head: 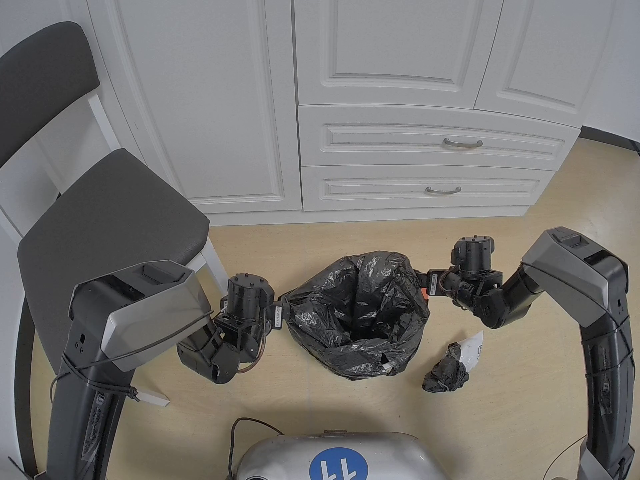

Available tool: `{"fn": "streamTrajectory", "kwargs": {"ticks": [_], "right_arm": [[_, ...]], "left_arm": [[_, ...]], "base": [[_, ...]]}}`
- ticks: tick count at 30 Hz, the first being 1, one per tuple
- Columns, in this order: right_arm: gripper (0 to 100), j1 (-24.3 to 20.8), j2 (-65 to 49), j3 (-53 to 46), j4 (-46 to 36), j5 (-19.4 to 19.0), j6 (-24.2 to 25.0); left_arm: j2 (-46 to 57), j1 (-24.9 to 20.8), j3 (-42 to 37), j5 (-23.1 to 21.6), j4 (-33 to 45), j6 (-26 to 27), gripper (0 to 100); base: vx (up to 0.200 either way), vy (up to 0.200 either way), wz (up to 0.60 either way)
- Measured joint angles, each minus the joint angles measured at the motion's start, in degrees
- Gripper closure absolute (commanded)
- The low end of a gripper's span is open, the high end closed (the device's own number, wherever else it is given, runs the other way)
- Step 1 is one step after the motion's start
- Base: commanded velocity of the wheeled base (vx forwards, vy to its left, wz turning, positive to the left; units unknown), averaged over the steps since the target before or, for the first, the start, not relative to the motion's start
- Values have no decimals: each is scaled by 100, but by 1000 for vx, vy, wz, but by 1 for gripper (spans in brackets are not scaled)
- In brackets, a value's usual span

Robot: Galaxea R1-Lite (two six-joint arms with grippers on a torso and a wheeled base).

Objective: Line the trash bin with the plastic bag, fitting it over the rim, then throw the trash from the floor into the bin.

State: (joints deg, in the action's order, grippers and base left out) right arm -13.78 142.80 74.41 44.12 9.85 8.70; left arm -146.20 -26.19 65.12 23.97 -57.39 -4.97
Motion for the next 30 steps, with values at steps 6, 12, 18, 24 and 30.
{"fn": "streamTrajectory", "kwargs": {"ticks": [6,12,18,24,30], "right_arm": [[0,2,-372,-369,-9,24,-324],[0,5,-571,-471,132,118,-433],[0,-226,-981,-884,301,148,-461],[0,-857,-1360,-1670,293,110,-767],[0,-1178,-1256,-2169,340,106,-1458]], "left_arm": [[160,-217,-269,110,-96,268,0],[207,-276,-379,480,-507,707,0],[296,-278,-558,510,-875,984,0],[404,-306,-685,512,-1106,1063,0],[560,-410,-881,507,-1286,1089,0]], "base": [[0,0,0],[0,0,0],[0,0,0],[0,0,0],[0,0,0]]}}
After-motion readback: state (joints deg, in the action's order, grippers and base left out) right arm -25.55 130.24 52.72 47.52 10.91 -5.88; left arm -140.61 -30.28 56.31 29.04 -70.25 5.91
